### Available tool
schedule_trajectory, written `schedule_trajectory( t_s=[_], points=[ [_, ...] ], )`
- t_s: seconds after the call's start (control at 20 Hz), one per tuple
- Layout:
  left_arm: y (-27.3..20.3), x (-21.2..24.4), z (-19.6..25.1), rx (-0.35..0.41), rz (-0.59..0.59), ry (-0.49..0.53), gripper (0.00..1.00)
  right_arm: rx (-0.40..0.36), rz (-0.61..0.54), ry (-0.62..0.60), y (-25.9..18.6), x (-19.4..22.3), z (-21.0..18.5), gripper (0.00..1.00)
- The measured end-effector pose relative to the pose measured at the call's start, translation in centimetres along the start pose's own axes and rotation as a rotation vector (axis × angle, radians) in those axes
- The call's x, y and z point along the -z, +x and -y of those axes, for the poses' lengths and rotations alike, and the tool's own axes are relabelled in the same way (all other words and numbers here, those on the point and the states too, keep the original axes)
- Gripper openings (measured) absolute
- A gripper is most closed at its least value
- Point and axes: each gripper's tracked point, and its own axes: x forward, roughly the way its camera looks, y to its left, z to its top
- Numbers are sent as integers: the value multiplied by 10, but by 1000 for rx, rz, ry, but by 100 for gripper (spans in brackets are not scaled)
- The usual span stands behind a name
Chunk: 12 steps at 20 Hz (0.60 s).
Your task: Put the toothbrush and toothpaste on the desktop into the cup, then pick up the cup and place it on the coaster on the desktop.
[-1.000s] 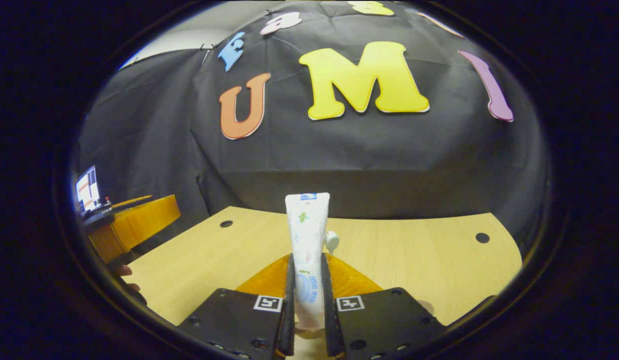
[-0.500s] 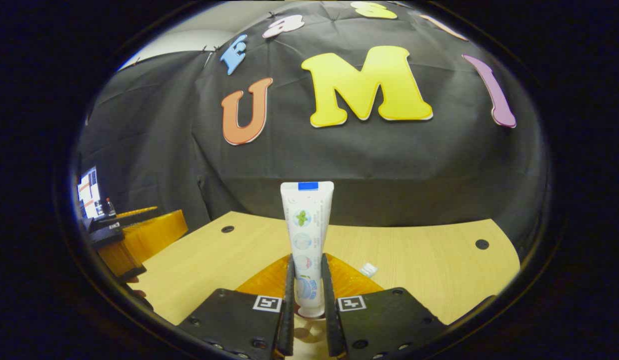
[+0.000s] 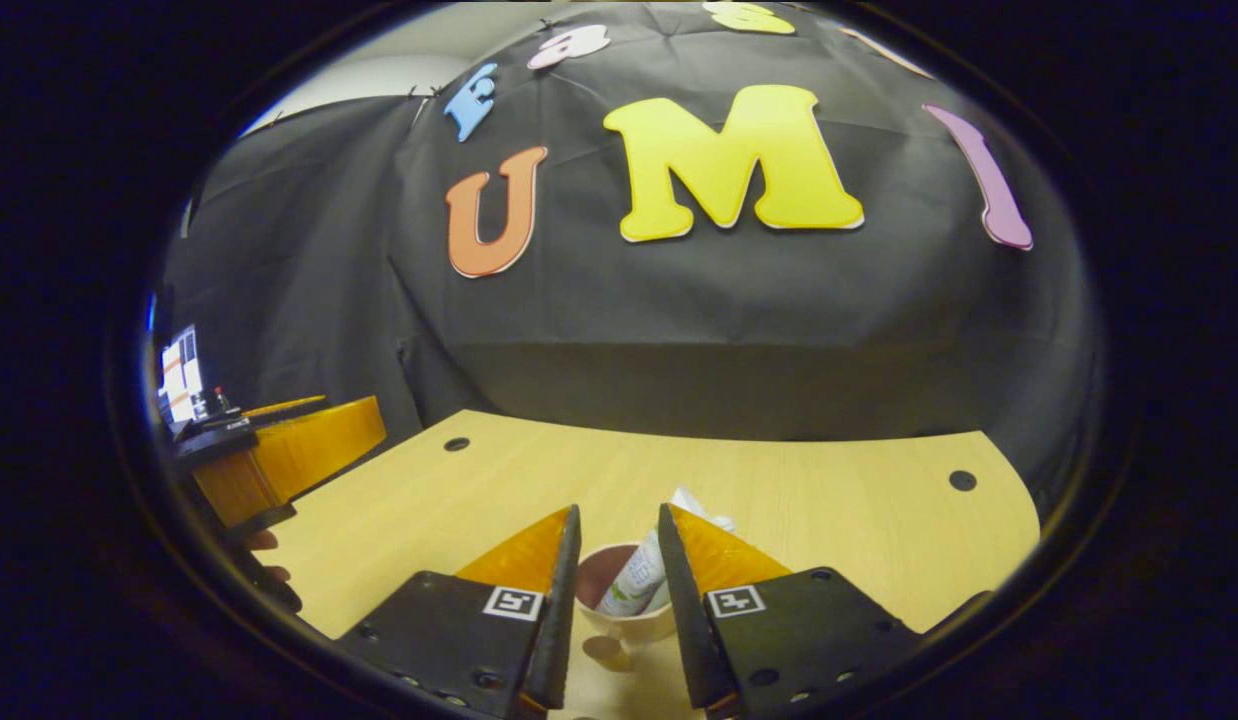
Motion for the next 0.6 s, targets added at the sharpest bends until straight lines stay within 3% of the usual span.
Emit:
schedule_trajectory(
  t_s=[0.2,0.35,0.6],
  points=[
    [1,-1,15,21,-2,-7,99,30,7,-4,-20,-4,9,60],
    [-3,1,35,57,-27,-17,99,95,45,5,-48,-21,29,80],
    [-16,22,79,153,-171,-38,100,169,57,28,-100,-35,61,85]
  ],
)
